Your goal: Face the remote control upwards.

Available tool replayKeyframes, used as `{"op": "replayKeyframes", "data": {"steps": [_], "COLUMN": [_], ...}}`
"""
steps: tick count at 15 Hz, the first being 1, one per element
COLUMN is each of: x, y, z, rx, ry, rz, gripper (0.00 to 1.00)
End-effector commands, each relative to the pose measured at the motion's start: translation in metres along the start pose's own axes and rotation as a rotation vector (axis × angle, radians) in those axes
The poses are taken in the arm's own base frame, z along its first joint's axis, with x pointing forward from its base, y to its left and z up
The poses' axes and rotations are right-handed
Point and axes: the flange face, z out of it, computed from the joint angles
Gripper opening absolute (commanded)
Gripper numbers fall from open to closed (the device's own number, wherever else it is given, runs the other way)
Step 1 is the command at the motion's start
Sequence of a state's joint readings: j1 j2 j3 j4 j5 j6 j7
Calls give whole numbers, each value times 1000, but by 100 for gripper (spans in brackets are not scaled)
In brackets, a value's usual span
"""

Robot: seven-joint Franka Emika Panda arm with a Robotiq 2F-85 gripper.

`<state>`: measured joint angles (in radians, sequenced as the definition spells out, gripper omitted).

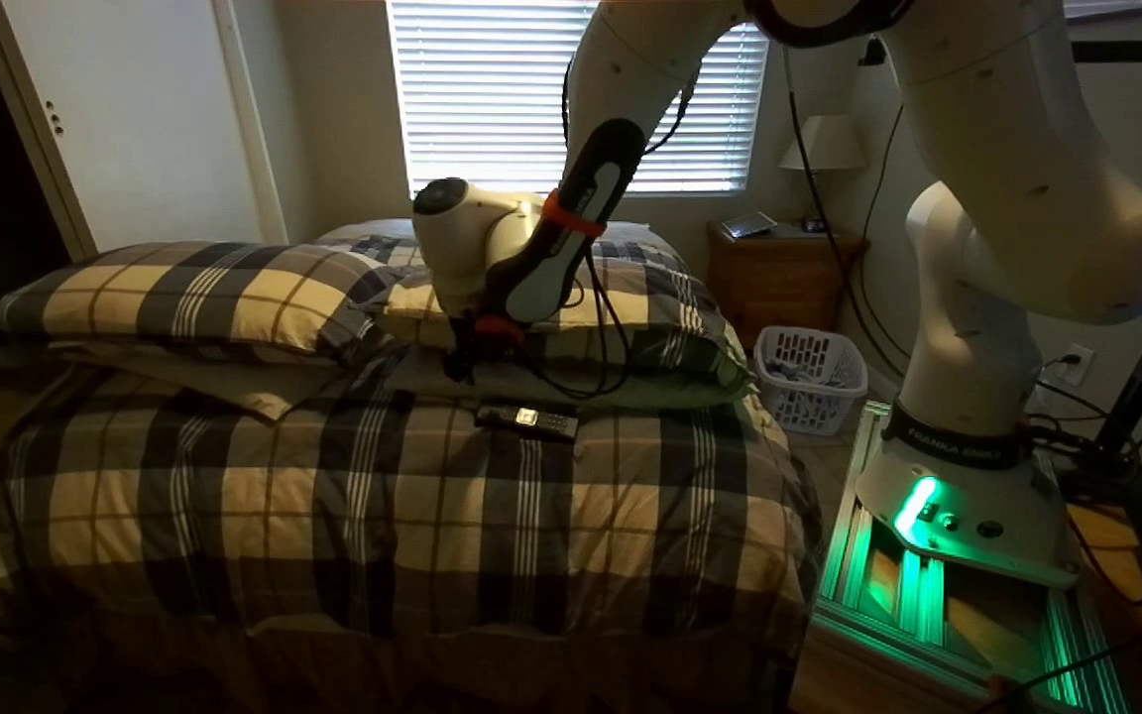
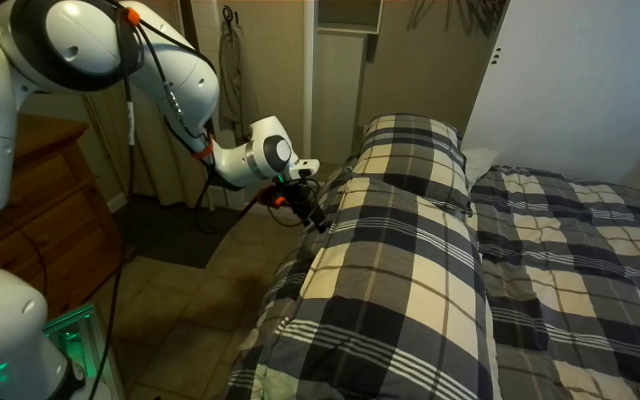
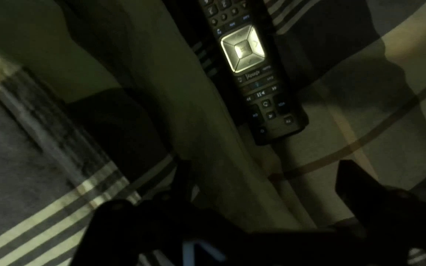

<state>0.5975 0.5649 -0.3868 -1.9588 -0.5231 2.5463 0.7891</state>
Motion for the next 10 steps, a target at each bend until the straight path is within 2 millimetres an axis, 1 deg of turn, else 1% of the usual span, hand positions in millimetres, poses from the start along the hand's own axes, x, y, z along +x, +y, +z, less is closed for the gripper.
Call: {"op": "replayKeyframes", "data": {"steps": [1,7,10], "x": [0,6,9], "y": [8,19,25], "z": [-36,-79,-98], "rx": [4,8,23], "ry": [-44,-16,-1], "rz": [133,357,435], "gripper": [100,100,100]}}
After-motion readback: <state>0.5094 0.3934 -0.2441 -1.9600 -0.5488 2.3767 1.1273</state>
